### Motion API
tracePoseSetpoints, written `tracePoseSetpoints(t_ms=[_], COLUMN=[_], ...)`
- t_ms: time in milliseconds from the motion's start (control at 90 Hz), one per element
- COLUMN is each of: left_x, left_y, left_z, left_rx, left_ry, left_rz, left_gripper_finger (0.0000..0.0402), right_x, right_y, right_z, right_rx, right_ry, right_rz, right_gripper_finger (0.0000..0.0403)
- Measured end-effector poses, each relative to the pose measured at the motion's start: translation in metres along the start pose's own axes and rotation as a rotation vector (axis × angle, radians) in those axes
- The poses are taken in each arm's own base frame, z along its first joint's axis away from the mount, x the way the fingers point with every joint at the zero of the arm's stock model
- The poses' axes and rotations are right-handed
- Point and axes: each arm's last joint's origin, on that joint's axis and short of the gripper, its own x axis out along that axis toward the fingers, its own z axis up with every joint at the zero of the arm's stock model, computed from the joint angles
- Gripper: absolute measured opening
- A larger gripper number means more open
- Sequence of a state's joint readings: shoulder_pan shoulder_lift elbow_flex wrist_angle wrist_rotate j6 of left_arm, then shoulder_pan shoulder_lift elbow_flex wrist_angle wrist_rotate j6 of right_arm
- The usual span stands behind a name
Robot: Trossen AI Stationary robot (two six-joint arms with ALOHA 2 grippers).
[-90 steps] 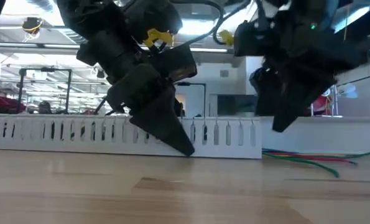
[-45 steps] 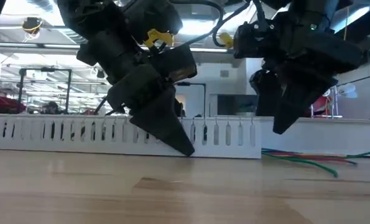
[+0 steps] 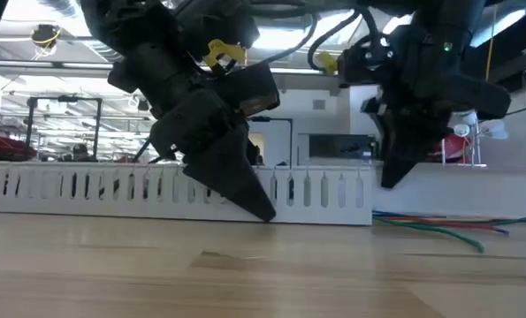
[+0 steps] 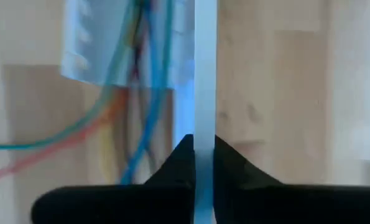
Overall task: Ziptie cables
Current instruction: Close the white cable duct
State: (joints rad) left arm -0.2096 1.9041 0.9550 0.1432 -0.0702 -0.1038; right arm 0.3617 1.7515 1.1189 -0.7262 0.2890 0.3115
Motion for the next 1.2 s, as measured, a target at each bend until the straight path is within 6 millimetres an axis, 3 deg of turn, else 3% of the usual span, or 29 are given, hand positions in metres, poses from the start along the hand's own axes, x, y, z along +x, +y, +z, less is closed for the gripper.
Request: tracePoseSetpoints(t_ms=[144,256,367,611,933,1200], left_x=[0.000,0.000,0.001,0.000,0.000,0.001], left_y=[0.000,0.004,0.006,0.002,0.004,0.012], left_z=[0.000,0.001,0.002,0.003,0.010,0.007], left_rx=[-0.016,-0.062,-0.095,-0.090,-0.111,-0.173], left_ry=[-0.002,-0.008,-0.014,-0.025,-0.093,-0.065], left_rz=[0.001,0.006,-0.002,-0.043,-0.048,-0.027], left_gripper_finger=[0.0235,0.0235,0.0235,0.0235,0.0235,0.0235], right_x=[-0.025,-0.034,-0.026,-0.016,-0.003,-0.011], right_y=[0.014,0.028,0.036,0.033,0.034,0.035], right_z=[0.005,0.007,0.003,0.001,0.003,0.012], right_rx=[-0.074,-0.095,-0.082,-0.079,-0.100,-0.093], right_ry=[-0.039,-0.120,-0.115,-0.096,-0.051,-0.067], right_rz=[-0.119,-0.147,-0.222,-0.355,-0.298,-0.262], right_gripper_finger=[0.0020,0.0011,0.0016,0.0015,0.0014,0.0019])
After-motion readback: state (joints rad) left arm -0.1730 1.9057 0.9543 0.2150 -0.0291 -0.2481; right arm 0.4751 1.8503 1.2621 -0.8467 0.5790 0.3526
